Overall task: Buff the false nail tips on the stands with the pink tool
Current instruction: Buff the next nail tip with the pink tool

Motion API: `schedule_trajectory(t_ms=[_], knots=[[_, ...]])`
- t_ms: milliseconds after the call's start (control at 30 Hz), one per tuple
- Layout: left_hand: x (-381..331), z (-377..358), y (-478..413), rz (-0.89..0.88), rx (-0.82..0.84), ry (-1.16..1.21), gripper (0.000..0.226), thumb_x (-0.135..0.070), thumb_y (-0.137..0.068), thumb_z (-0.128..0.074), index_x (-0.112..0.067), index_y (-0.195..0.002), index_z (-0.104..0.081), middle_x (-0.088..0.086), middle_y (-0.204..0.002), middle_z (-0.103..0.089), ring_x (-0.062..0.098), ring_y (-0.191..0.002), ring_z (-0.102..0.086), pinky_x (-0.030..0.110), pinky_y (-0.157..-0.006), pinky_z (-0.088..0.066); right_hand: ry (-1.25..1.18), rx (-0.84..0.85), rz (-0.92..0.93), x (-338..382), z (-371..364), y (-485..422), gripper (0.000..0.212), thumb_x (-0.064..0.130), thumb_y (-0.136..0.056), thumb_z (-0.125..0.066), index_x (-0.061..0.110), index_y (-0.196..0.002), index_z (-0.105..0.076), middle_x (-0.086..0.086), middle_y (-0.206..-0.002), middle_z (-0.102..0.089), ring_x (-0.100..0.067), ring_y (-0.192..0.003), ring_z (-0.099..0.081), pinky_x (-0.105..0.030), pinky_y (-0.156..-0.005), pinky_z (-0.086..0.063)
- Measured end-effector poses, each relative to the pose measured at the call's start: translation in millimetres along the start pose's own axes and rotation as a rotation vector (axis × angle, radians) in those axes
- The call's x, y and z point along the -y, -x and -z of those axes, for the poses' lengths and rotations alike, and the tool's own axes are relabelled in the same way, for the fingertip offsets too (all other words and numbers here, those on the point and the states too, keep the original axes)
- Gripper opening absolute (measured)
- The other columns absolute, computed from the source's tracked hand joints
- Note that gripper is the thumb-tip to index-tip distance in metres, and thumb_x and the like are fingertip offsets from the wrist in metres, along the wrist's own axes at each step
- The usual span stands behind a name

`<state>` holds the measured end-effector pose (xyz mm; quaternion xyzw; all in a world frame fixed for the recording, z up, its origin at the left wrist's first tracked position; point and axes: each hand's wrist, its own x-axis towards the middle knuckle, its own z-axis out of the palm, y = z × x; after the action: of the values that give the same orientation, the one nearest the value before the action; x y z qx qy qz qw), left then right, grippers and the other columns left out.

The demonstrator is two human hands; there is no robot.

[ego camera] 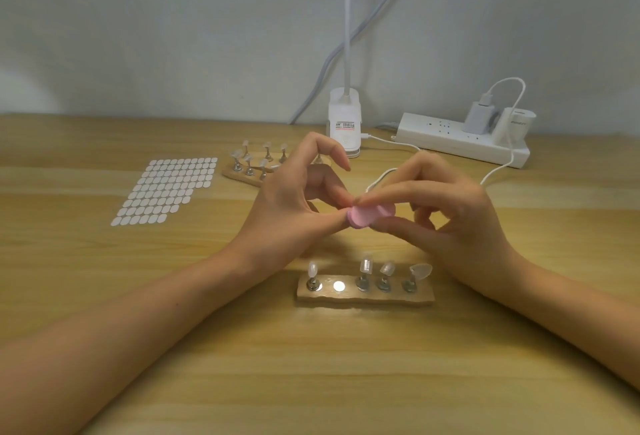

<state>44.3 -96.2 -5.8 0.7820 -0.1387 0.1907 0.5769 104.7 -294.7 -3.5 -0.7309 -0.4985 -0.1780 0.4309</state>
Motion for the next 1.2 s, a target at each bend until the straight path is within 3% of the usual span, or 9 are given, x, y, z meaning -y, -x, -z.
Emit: schedule_trajectory(t_ms=[100,233,333,433,567,700,800,900,1200], knots=[[-0.1,0.4,-0.2,-0.001,-0.004,-0.004,0.043,-0.019,-0.077,-0.085,-0.022,-0.104,-0.051,0.0,-0.075,-0.073,0.009,-0.072,-0.07,0.016,-0.054,-0.04,-0.032,-0.068,-0.089,-1.2,1.2,-1.0,0.02,0.034,-0.085,-0.07,0.031,-0.105,-0.071,-0.002,-0.088,-0.059,-0.011,-0.073,-0.048,-0.027,-0.052,-0.041],[-0.6,0.1,0.1,-0.012,0.002,-0.003,0.045,-0.028,-0.074,-0.085,-0.025,-0.102,-0.051,-0.004,-0.074,-0.071,0.005,-0.071,-0.068,0.015,-0.053,-0.04,-0.015,-0.004,-0.005,-1.2,0.0,0.6,0.018,0.029,-0.086,-0.072,0.028,-0.105,-0.073,-0.004,-0.087,-0.058,-0.015,-0.075,-0.052,-0.022,-0.052,-0.041],[0.4,0.4,0.0,-0.014,-0.002,-0.002,0.043,-0.021,-0.076,-0.085,-0.025,-0.102,-0.052,-0.001,-0.075,-0.073,0.007,-0.071,-0.069,0.015,-0.054,-0.041,-0.053,-0.071,-0.105,-1.8,1.4,-1.0,0.018,0.032,-0.086,-0.071,0.03,-0.104,-0.073,-0.003,-0.087,-0.058,-0.009,-0.073,-0.048,-0.023,-0.053,-0.039],[-0.4,0.5,0.2,-0.023,0.008,0.006,0.044,-0.029,-0.073,-0.086,-0.028,-0.101,-0.051,-0.003,-0.074,-0.072,0.006,-0.07,-0.068,0.013,-0.052,-0.039,-0.033,0.013,-0.009,-0.5,-0.2,0.2,0.019,0.027,-0.086,-0.073,0.024,-0.104,-0.074,-0.006,-0.087,-0.058,-0.016,-0.075,-0.052,-0.019,-0.053,-0.039],[0.4,0.6,-0.6,-0.015,0.0,0.006,0.043,-0.023,-0.075,-0.085,-0.027,-0.101,-0.051,-0.003,-0.075,-0.073,0.008,-0.073,-0.07,0.016,-0.054,-0.042,-0.074,-0.075,-0.128,-1.9,2.5,-1.2,0.02,0.033,-0.084,-0.072,0.03,-0.104,-0.073,-0.004,-0.087,-0.059,-0.01,-0.07,-0.046,-0.025,-0.052,-0.039],[-0.2,0.6,0.1,-0.023,0.013,0.019,0.042,-0.03,-0.074,-0.085,-0.029,-0.099,-0.051,-0.003,-0.074,-0.071,0.009,-0.073,-0.07,0.013,-0.053,-0.04,-0.064,-0.006,-0.053,-1.2,0.0,0.2,0.019,0.03,-0.085,-0.073,0.026,-0.104,-0.074,-0.007,-0.086,-0.059,-0.015,-0.069,-0.049,-0.021,-0.052,-0.038],[0.3,0.9,0.0,-0.018,0.01,0.005,0.042,-0.02,-0.077,-0.085,-0.026,-0.101,-0.052,-0.001,-0.076,-0.073,0.011,-0.075,-0.072,0.014,-0.054,-0.041,-0.086,-0.077,-0.136,-3.3,1.5,-0.8,0.019,0.032,-0.085,-0.073,0.029,-0.103,-0.075,-0.005,-0.087,-0.059,-0.011,-0.068,-0.045,-0.022,-0.053,-0.037],[-0.5,0.2,0.6,-0.022,0.017,-0.002,0.041,-0.024,-0.077,-0.085,-0.027,-0.101,-0.052,0.001,-0.074,-0.072,0.014,-0.076,-0.072,0.013,-0.054,-0.04,-0.082,-0.023,-0.07,-2.7,0.7,0.5,0.021,0.027,-0.085,-0.073,0.025,-0.106,-0.074,-0.009,-0.086,-0.057,-0.012,-0.065,-0.044,-0.016,-0.054,-0.037],[-0.1,0.9,0.0,0.004,-0.006,-0.005,0.043,-0.012,-0.078,-0.086,-0.024,-0.1,-0.051,0.004,-0.076,-0.074,0.019,-0.078,-0.074,0.015,-0.056,-0.042,-0.083,-0.058,-0.114,-1.3,0.8,-0.2,0.02,0.031,-0.085,-0.072,0.029,-0.105,-0.074,-0.006,-0.087,-0.058,-0.013,-0.069,-0.046,-0.023,-0.053,-0.038]])
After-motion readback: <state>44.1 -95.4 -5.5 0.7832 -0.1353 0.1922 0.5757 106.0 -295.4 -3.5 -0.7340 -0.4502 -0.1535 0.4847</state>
